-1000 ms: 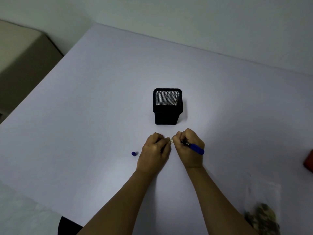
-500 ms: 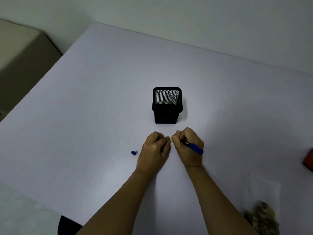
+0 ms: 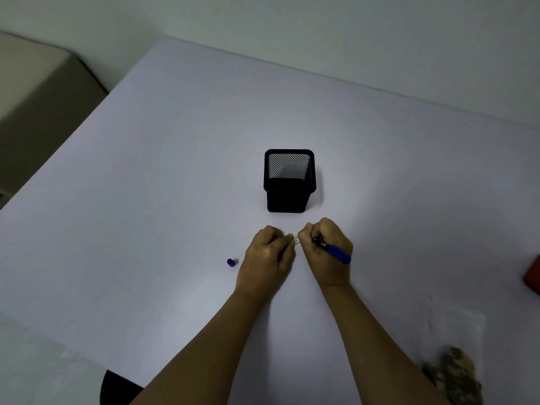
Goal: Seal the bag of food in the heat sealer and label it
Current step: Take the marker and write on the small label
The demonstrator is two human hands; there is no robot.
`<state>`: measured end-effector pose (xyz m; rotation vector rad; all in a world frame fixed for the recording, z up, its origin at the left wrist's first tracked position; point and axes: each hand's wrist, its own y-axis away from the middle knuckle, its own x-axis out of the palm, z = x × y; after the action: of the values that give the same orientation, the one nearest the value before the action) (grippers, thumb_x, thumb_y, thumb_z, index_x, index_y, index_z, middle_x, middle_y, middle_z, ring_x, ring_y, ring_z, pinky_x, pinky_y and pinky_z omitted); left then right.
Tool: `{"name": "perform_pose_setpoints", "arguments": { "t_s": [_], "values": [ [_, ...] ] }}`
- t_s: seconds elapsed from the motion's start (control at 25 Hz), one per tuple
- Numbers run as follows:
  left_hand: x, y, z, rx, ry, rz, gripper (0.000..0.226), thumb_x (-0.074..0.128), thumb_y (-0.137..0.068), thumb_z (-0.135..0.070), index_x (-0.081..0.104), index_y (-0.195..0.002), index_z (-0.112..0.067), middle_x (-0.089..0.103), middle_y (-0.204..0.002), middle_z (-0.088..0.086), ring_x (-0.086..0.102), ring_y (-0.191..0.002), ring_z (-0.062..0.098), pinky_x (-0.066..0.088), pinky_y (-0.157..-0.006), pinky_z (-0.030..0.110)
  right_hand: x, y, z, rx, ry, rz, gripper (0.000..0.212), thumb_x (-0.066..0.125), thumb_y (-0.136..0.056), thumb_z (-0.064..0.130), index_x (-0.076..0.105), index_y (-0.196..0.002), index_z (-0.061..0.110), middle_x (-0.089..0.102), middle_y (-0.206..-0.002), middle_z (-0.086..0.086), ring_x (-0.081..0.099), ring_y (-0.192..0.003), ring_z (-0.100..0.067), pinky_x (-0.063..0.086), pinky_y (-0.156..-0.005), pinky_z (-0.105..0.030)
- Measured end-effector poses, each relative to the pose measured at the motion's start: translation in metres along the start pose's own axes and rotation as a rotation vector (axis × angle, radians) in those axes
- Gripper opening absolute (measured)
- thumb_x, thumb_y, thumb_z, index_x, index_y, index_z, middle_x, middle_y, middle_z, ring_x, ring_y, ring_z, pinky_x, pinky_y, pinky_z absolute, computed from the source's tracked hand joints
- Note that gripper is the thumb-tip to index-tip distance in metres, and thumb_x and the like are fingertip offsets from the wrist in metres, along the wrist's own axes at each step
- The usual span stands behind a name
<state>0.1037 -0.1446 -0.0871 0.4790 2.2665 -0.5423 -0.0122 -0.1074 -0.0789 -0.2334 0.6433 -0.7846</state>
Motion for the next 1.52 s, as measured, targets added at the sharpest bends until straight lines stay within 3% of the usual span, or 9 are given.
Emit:
{"name": "perform_pose_setpoints", "arguments": {
  "t_s": [0.2, 0.44, 0.76, 1.0, 1.08, 1.16, 1.2, 1.32, 1.52],
  "values": [
    [-0.002, -0.002, -0.002, -0.018, 0.026, 0.001, 0.014, 0.064, -0.084, -0.012, 0.072, -0.088, -0.001, 0.062, -0.081, 0.008, 0.057, -0.069, 0.017, 0.044, -0.065, 0.016, -0.004, -0.007, 0.001, 0.307, -0.137, -0.161, 0.029, 0.058, -0.083, 0.026, 0.041, -0.061, 0.017, 0.053, -0.053, -0.011, 0.055, -0.049, -0.029, 0.049, -0.045, -0.039],
    [-0.007, -0.006, -0.004, -0.058, 0.089, 0.015, 0.015, 0.065, -0.083, -0.011, 0.072, -0.093, -0.003, 0.062, -0.087, 0.006, 0.06, -0.073, 0.015, 0.048, -0.068, 0.019, -0.032, -0.003, 0.023, 0.655, -0.469, -0.417, 0.032, 0.061, -0.089, 0.017, 0.044, -0.062, 0.02, 0.06, -0.05, 0.009, 0.053, -0.04, -0.003, 0.046, -0.044, -0.018],
    [-0.013, -0.01, -0.013, -0.241, 0.129, 0.09, 0.011, 0.061, -0.087, -0.012, 0.07, -0.088, -0.006, 0.06, -0.09, 0.003, 0.053, -0.073, 0.007, 0.046, -0.069, 0.013, -0.061, 0.003, 0.063, 0.908, -0.82, -0.33, 0.031, 0.052, -0.092, 0.029, 0.051, -0.064, 0.016, 0.059, -0.053, 0.009, 0.05, -0.043, -0.002, 0.045, -0.047, -0.01],
    [-0.065, 0.019, -0.043, -0.072, 0.027, -0.211, 0.023, 0.051, -0.09, -0.016, 0.065, -0.106, -0.007, 0.054, -0.112, 0.01, 0.052, -0.083, 0.008, 0.041, -0.074, 0.009, -0.073, 0.016, 0.067, 0.968, -0.712, -0.246, 0.034, 0.052, -0.093, 0.029, 0.047, -0.062, 0.015, 0.052, -0.044, 0.01, 0.05, -0.041, -0.001, 0.045, -0.045, -0.011],
    [-0.086, 0.032, -0.034, -0.29, -0.039, -0.213, 0.028, 0.058, -0.089, -0.015, 0.06, -0.117, -0.013, 0.043, -0.126, 0.009, 0.052, -0.087, 0.013, 0.043, -0.076, 0.02, -0.072, 0.02, 0.065, 0.981, -0.687, -0.234, 0.033, 0.056, -0.09, 0.028, 0.049, -0.061, 0.015, 0.053, -0.045, 0.009, 0.048, -0.041, 0.0, 0.045, -0.046, -0.011],
    [-0.092, 0.045, -0.018, -0.516, -0.073, -0.023, 0.034, 0.058, -0.09, -0.019, 0.055, -0.124, -0.017, 0.039, -0.132, 0.009, 0.053, -0.099, 0.019, 0.039, -0.083, 0.022, -0.067, 0.022, 0.068, 0.996, -0.692, -0.235, 0.032, 0.059, -0.089, 0.027, 0.05, -0.061, 0.014, 0.054, -0.045, 0.008, 0.049, -0.042, 0.0, 0.046, -0.047, -0.011],
    [-0.092, 0.049, -0.014, -0.505, -0.078, 0.044, 0.03, 0.057, -0.091, -0.017, 0.057, -0.12, -0.017, 0.045, -0.126, 0.008, 0.055, -0.102, 0.021, 0.038, -0.084, 0.02, -0.064, 0.021, 0.07, 0.995, -0.702, -0.231, 0.033, 0.058, -0.089, 0.027, 0.049, -0.06, 0.014, 0.054, -0.044, 0.009, 0.05, -0.042, 0.0, 0.046, -0.047, -0.011],
    [-0.093, 0.043, -0.023, -0.519, 0.09, -0.008, 0.019, 0.057, -0.089, -0.006, 0.066, -0.098, -0.02, 0.064, -0.093, -0.007, 0.062, -0.088, 0.006, 0.039, -0.074, 0.005, -0.058, 0.017, 0.08, 0.966, -0.697, -0.198, 0.037, 0.055, -0.091, 0.03, 0.044, -0.059, 0.015, 0.05, -0.038, 0.01, 0.049, -0.04, 0.0, 0.046, -0.046, -0.011],
    [-0.11, 0.018, -0.081, -0.782, 0.908, 0.002, 0.017, 0.053, -0.09, -0.006, 0.068, -0.084, -0.013, 0.067, -0.069, -0.003, 0.062, -0.066, 0.008, 0.054, -0.066, 0.019, -0.058, 0.008, 0.1, 0.901, -0.673, -0.13, 0.044, 0.058, -0.089, 0.028, 0.035, -0.052, 0.018, 0.039, -0.035, 0.008, 0.037, -0.036, -0.003, 0.035, -0.04, -0.013]
  ]
}}
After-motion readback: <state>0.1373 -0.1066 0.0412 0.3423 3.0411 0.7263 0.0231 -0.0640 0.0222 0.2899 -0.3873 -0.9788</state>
